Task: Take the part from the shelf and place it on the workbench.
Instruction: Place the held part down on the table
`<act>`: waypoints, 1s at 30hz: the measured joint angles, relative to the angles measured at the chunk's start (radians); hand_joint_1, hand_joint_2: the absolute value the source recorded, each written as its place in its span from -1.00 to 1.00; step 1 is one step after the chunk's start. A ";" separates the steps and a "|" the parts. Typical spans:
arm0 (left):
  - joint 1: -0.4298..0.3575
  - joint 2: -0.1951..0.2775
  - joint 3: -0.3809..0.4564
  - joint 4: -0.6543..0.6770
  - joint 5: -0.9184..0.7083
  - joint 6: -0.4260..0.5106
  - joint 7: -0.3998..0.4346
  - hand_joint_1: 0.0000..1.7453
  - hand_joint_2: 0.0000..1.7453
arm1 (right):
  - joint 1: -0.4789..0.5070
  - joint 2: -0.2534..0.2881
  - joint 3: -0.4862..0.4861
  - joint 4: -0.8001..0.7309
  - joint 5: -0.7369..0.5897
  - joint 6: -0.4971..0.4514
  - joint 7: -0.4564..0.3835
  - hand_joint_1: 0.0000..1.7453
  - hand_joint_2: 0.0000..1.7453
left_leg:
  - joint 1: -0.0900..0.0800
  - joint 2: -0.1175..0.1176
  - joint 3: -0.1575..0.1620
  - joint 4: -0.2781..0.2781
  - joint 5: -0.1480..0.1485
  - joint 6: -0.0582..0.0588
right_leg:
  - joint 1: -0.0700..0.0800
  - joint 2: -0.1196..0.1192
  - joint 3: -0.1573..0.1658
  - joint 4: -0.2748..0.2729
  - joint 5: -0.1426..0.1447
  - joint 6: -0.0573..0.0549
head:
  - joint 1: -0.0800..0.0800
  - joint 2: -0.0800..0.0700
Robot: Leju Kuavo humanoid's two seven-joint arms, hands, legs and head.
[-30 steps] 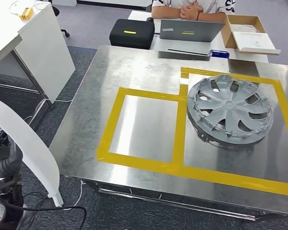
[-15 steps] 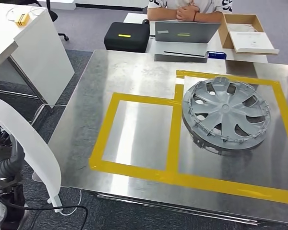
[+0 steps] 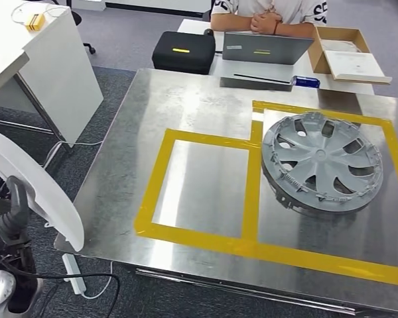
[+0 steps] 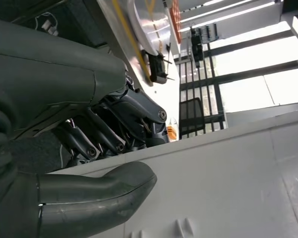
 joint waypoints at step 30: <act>-0.477 0.164 -0.023 0.546 -0.163 -0.174 -0.086 0.88 1.00 | -0.122 0.034 0.138 0.184 -0.073 0.113 -0.117 -1.00 -1.00 | 0.000 -0.002 -0.016 -0.007 0.022 -0.010 | 0.004 0.004 -0.005 -0.045 0.050 -0.010 | 0.005 0.000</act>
